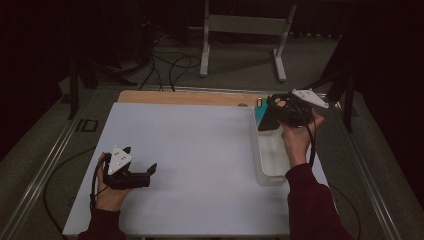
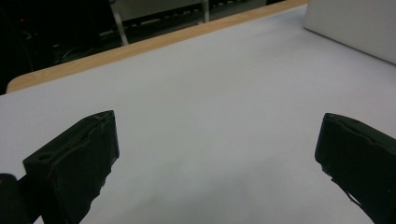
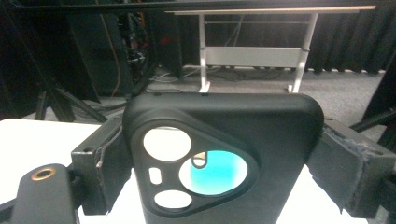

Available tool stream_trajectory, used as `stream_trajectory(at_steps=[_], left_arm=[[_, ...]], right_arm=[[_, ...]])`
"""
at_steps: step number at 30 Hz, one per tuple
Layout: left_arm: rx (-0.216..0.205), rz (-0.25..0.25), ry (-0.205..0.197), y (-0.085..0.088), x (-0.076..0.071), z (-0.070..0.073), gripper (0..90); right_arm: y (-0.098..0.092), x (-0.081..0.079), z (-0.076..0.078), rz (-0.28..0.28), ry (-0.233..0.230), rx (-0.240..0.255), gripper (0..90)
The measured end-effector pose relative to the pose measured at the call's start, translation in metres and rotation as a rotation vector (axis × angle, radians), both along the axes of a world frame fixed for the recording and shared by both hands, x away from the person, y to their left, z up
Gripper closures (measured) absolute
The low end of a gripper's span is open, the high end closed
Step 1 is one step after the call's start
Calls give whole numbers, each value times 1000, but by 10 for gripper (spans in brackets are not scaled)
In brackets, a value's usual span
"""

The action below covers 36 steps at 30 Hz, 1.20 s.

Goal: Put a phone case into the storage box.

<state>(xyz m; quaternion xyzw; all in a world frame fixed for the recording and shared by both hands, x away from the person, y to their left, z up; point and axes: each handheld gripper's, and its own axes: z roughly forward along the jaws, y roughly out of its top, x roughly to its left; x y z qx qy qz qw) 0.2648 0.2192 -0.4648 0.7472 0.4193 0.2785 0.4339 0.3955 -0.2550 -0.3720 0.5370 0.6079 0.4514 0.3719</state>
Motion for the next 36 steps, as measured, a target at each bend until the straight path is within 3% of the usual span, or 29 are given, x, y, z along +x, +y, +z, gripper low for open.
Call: stream_trajectory(at_steps=[12, 19, 20, 26, 31, 35, 36], left_arm=[[-18, 15, -9, 6, -2, 1, 2], [-37, 7, -9, 8, -3, 2, 2], [-42, 9, -10, 8, -4, 2, 2], [-52, 8, -9, 10, -4, 2, 2], [-71, 5, -10, 12, -5, 3, 2], [-76, 6, -9, 13, -5, 4, 2], [-77, 5, -9, 13, -5, 4, 2]], right_arm=[[5, 30, -25, -42, 95, -32, 134], [7, 36, -32, -56, 120, -24, 133], [10, 44, -41, -64, 156, -38, 131], [15, 54, -54, -80, 197, -80, 127], [16, 61, -61, -91, 238, -90, 126], [17, 65, -62, -85, 241, -91, 121], [17, 68, -62, -90, 249, -96, 85]])
